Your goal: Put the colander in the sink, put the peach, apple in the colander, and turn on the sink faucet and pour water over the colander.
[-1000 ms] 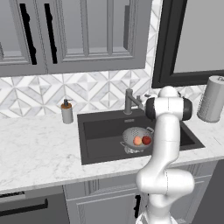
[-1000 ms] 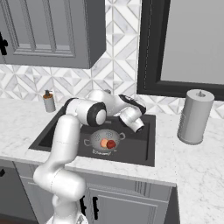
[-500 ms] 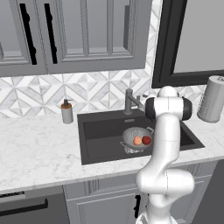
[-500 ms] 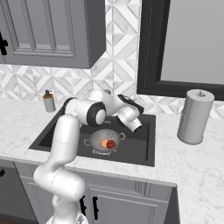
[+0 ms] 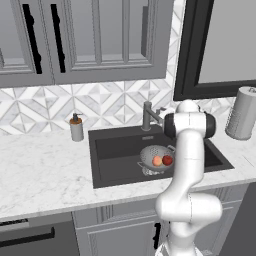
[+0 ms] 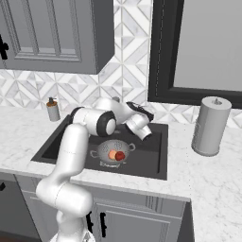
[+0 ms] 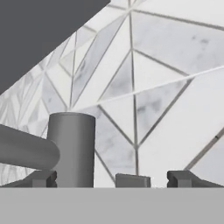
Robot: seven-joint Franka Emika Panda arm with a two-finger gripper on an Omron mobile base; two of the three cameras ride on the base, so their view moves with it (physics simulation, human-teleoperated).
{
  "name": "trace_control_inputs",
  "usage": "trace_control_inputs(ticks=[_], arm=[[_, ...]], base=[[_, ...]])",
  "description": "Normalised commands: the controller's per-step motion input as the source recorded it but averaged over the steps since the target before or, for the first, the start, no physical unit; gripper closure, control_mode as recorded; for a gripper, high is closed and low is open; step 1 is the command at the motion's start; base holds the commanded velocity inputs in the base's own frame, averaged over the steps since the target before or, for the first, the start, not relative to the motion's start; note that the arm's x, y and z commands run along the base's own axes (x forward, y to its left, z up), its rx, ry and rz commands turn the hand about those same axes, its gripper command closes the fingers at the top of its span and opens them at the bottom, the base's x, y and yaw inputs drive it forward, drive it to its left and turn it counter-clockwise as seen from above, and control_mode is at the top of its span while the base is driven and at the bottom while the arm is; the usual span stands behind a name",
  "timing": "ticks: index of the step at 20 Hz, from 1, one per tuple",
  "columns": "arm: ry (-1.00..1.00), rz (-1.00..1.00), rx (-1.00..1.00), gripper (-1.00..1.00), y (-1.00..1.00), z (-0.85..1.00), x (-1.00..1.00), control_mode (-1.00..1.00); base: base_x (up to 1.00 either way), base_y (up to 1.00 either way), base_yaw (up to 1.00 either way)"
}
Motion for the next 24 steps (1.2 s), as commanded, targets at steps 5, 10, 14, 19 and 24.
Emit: trace_control_inputs(ticks=[5, 10, 14, 19, 24], arm=[[0.0, -0.02, 0.0, -1.0, -0.03, -0.26, 0.36, -1.0], [0.0, -0.03, 0.0, -1.0, -0.11, -0.16, 0.35, -1.0], [0.0, -0.04, 0.0, -1.0, -0.02, -0.01, 0.3, -1.0], [-0.02, -0.12, 0.02, 1.0, -0.11, 0.0, 0.12, -1.0], [-0.05, -0.18, 0.16, 1.0, -0.77, 0.02, 0.04, -1.0]], base=[[0.0, 0.0, 0.0], [0.0, 0.0, 0.0], [0.0, 0.0, 0.0], [0.0, 0.0, 0.0], [0.0, 0.0, 0.0]])
